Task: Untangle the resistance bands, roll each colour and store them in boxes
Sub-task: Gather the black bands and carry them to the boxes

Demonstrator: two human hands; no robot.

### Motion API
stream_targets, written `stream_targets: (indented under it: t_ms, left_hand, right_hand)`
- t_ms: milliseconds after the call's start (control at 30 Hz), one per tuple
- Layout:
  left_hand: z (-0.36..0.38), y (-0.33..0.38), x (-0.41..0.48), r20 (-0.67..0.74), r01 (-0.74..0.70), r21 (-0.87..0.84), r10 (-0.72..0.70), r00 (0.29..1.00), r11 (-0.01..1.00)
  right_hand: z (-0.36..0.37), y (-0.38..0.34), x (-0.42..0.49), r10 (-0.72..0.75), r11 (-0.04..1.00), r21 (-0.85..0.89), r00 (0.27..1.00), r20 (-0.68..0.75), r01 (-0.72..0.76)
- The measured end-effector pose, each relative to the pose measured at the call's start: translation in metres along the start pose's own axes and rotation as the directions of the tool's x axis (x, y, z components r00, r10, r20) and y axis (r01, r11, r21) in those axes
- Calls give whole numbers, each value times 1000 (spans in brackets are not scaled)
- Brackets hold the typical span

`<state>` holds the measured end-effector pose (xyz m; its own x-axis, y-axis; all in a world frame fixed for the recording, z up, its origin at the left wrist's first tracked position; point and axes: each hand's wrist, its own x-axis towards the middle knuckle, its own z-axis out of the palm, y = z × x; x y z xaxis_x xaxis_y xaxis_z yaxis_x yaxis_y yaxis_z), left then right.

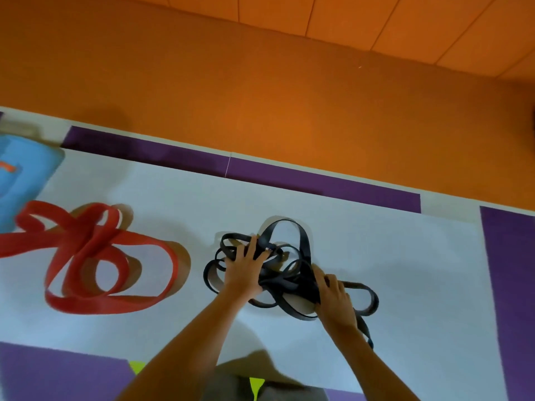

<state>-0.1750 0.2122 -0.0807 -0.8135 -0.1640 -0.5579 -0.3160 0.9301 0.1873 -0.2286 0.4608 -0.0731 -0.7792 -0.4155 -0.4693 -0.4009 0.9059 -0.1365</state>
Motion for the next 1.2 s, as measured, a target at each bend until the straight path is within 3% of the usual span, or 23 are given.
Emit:
stream_targets:
  t_ms: [200,300,400,533,667,833,1000,1200]
  left_hand:
    - [-14,-3,9,60,-49,-34,51,997,998]
    - [-18,2,14,33,-48,7,48,998,999]
    - [-13,-3,12,14,-46,-61,47,999,997]
    - [-3,-14,0,-131,-76,-115,61,989,990]
    - [3,-20,-3,-119,-104,-142,88,989,984]
    - [-5,-18,6,-28,-113,16,113,993,993]
    - [-2,-11,1,-94,-40,207,61,994,978]
    - [15,3,-31,-168,-28,2,28,985,1000]
  right_hand:
    - [-7,-3,3,-45,991,-125,998,-32,41]
    - [-16,0,5,-37,980,-199,998,-42,27]
    - [-11,-8,0,-40,979,-199,998,-38,32]
    - [-2,-23,-11,74,996,-50,994,-86,-78]
    - [12,-27,-22,81,993,94,995,-50,-76]
    - [22,-23,-38,147,951,282,988,-55,-126]
    - [25,-17,-50,236,846,501,971,-44,-183]
    - [14,-14,-63,256,693,716,957,-139,-81]
